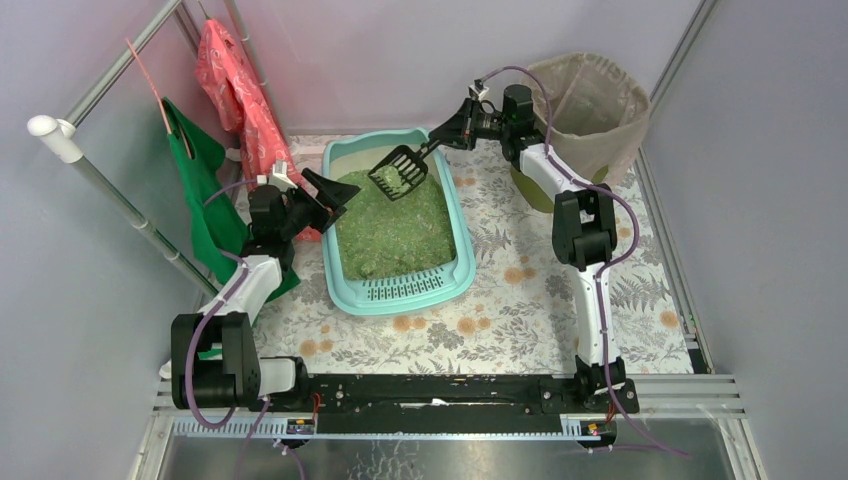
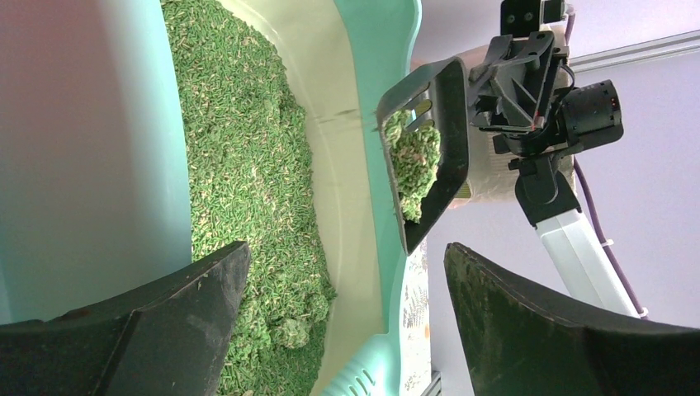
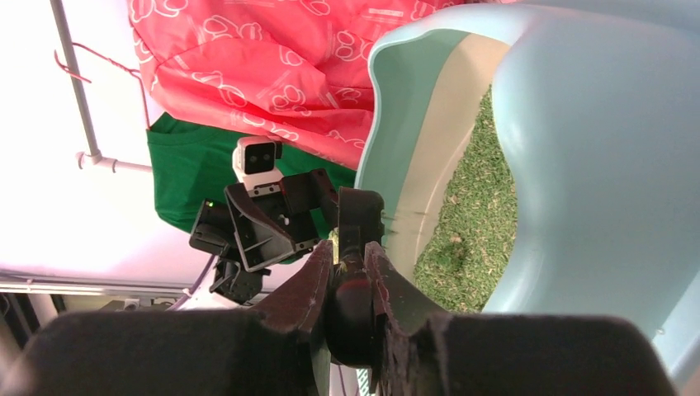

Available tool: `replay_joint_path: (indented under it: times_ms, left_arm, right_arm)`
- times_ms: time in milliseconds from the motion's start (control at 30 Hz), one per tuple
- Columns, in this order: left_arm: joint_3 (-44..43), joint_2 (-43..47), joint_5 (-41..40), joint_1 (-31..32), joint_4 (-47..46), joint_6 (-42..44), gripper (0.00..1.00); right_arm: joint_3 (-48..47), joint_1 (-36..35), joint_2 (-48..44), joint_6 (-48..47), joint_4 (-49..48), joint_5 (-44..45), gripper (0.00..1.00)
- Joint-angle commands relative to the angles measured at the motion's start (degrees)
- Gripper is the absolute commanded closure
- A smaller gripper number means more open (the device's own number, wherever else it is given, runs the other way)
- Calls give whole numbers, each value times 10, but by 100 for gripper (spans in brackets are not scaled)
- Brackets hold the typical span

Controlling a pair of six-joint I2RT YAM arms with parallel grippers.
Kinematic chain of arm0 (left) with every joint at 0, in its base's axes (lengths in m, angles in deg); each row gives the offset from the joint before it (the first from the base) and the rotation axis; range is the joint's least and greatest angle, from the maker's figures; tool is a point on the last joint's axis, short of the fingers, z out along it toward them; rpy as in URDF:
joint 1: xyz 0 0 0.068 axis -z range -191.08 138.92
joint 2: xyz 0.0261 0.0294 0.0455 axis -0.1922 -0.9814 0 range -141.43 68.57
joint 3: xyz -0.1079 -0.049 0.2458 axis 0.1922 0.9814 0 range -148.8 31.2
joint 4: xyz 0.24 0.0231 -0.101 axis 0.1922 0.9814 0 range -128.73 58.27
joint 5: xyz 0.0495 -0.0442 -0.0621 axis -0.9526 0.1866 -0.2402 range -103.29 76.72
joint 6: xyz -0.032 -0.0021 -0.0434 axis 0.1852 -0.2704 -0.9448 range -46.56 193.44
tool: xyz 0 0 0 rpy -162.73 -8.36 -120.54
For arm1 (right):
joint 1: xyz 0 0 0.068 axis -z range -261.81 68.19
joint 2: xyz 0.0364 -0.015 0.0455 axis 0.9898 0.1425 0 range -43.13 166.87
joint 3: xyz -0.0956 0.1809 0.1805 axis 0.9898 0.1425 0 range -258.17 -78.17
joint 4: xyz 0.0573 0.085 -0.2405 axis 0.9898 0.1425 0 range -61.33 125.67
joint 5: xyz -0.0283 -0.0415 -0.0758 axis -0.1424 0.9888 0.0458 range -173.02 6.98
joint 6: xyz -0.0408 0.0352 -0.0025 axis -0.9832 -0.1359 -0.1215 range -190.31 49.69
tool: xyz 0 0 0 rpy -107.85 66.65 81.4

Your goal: Clean the litter box

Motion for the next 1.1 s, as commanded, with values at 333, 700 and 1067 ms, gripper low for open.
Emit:
replay_joint_path:
  times_ms: [333,700,1067]
  left_arm:
    - [14,-15,-11,-7,24,15,4]
    - [15,-19,-9,-6,20,13,4]
    - [16,-20,-2,-7,14,10,1]
  right_arm:
    - [28,-19,-54,-33,9,30,100]
    - [5,-10,-36,-7,-1,-15,100]
    - [39,-37,-38,-8,-26,-14,100]
